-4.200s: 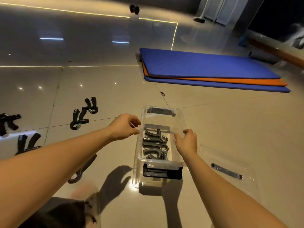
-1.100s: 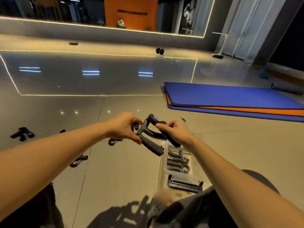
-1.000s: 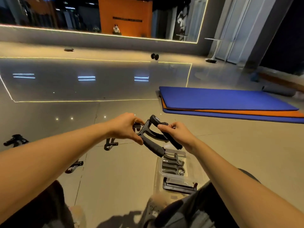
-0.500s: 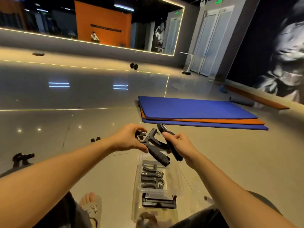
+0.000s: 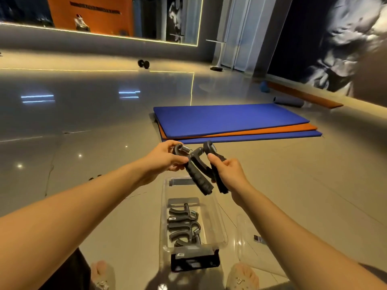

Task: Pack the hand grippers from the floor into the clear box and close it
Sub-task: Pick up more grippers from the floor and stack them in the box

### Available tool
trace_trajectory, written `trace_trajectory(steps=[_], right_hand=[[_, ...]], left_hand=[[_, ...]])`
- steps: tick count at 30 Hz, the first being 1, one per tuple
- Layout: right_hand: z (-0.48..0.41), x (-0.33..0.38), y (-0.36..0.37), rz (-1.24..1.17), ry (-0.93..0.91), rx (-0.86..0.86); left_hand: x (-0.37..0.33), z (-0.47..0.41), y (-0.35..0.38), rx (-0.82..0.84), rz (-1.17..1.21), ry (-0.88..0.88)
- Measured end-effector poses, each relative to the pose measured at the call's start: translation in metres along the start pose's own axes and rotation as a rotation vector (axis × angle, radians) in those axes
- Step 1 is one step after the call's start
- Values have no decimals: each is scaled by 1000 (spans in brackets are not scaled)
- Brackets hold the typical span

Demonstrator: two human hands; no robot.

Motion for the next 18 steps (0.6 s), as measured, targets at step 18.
trace_trajectory(steps=[18], right_hand=[[-82, 13, 23, -140, 245, 51]], left_hand=[[53, -77, -35, 109, -314, 0]])
Point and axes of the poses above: each hand's wrist, its own z-axis away from the middle knuckle, its own y-axis out of the palm, x = y × z, the point moved 3 cm from there along -z, towards the middle knuckle, and after that the axes turned 12 degrees about y, right-handed, at the moved point
